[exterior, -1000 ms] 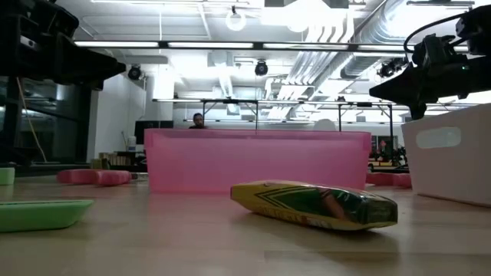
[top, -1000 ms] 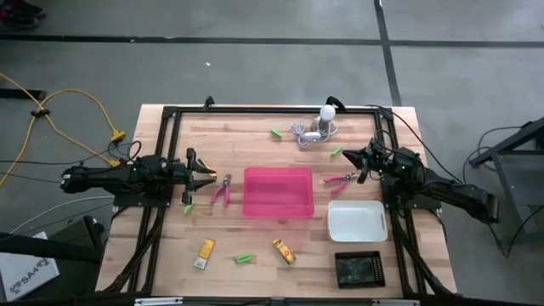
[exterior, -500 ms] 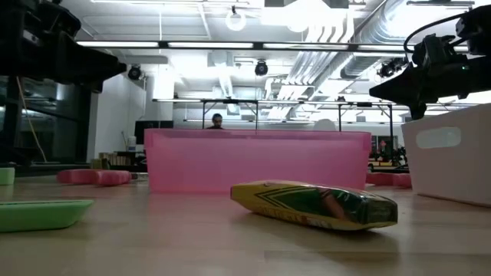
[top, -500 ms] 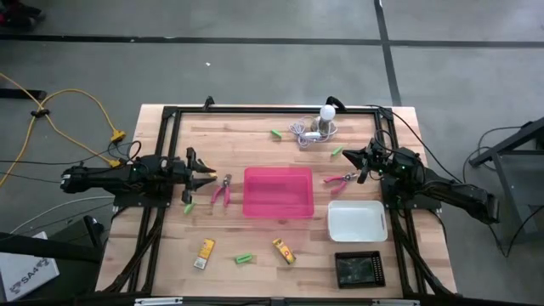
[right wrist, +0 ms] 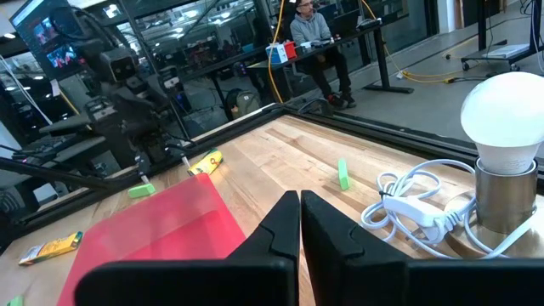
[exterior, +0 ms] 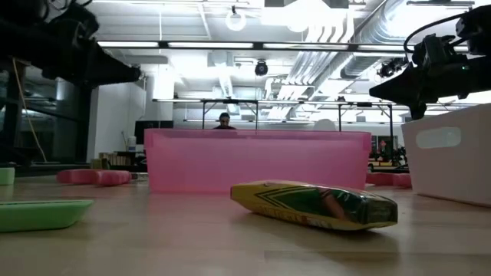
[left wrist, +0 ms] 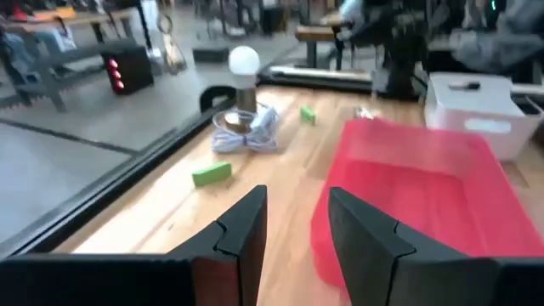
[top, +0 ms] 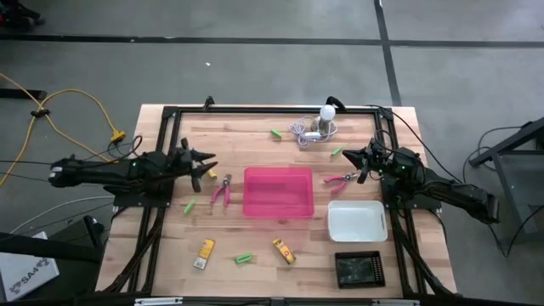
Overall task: Pick & Place School Supplies
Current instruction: Put the yellow crayon box into the pink bin
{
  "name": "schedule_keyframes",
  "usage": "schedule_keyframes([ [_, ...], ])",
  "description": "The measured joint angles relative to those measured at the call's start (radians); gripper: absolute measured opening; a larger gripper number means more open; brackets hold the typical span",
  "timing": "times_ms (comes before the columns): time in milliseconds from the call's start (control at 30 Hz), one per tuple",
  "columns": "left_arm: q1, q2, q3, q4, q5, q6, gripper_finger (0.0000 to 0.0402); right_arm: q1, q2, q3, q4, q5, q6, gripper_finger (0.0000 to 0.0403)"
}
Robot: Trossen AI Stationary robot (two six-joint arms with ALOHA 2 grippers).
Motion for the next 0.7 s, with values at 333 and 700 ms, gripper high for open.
schedule_keyframes([
  [333, 0.004, 0.548, 0.380, -0.319, 0.003, -0.338, 0.0124, 0.000, 0.000, 0.000, 0.000, 0.000, 0.000, 0.0003],
  [700, 0.014, 0.790, 0.659, -0.851, 0.023, -0.927, 0.0124, 0.000, 0.000, 0.000, 0.000, 0.000, 0.000, 0.0003],
])
